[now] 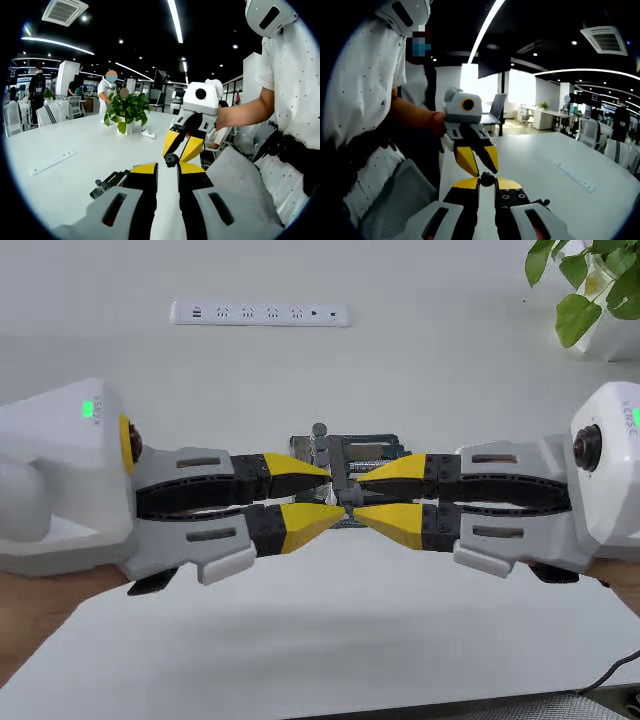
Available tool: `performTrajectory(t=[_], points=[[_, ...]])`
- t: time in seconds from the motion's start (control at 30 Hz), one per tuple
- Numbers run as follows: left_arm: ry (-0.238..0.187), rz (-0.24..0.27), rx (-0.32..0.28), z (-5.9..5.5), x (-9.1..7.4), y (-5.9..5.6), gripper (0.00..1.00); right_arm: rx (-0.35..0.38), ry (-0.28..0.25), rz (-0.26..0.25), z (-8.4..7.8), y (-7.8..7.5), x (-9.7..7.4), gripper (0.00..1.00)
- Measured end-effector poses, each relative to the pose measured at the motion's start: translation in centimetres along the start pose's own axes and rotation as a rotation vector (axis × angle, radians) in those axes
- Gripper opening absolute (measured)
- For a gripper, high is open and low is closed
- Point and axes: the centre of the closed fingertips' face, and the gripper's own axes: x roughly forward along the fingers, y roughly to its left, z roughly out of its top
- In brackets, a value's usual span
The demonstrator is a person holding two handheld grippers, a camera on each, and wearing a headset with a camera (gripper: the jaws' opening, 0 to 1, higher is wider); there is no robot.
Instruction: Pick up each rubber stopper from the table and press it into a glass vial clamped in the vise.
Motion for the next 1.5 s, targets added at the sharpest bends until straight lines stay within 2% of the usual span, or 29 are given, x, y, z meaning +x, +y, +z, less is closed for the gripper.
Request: performTrajectory(t=[0.7, 1.1, 1.5], points=[[-0.018, -0.033, -0.030, 0.58, 0.10, -0.52, 0.05, -0.004, -0.024, -0.009, 0.54, -0.01, -0.09, 0.06], [-0.027, -0.045, -0.086, 0.65, 0.07, -0.56, 0.04, -0.021, -0.017, -0.007, 0.50, 0.18, -0.09, 0.06], [-0.037, -0.065, -0.081, 0.60, -0.08, -0.89, 0.03, -0.015, -0.004, 0.001, 0.60, 0.52, -0.04, 0.07]])
